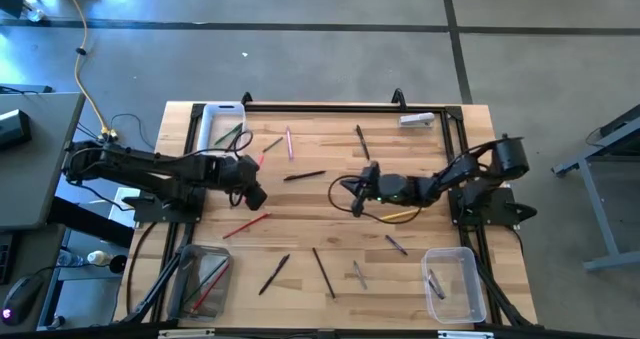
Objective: Sort crayons/erasers/pens/pencils in bins
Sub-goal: Put the pink pencil into the black bin
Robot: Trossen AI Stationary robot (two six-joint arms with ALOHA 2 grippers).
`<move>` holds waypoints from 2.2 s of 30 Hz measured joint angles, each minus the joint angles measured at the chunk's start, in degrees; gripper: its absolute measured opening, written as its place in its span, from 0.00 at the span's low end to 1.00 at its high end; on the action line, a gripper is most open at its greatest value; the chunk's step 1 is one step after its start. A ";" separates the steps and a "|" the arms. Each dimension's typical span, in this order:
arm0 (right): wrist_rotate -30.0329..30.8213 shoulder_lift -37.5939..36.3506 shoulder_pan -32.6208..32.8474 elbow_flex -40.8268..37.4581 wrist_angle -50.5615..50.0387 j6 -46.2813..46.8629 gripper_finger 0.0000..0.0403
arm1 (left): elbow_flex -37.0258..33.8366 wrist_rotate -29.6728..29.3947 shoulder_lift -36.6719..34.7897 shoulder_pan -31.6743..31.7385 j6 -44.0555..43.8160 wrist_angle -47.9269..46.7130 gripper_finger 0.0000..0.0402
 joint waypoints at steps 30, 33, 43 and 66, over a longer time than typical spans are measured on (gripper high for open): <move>1.64 -10.26 2.73 -3.81 1.36 -7.95 0.00 | 0.00 -7.35 19.15 2.80 -7.32 4.61 0.35; 1.64 -10.26 2.73 -3.81 1.34 -7.97 0.00 | -0.02 -6.60 19.28 2.80 -6.88 4.78 0.35; 1.62 -10.26 2.73 -3.81 1.28 -8.14 0.00 | 0.00 -2.45 19.17 1.27 0.60 6.28 0.34; 1.53 -10.24 2.73 -3.79 0.93 -8.17 0.00 | 0.12 2.50 18.87 -1.75 6.04 5.37 0.01</move>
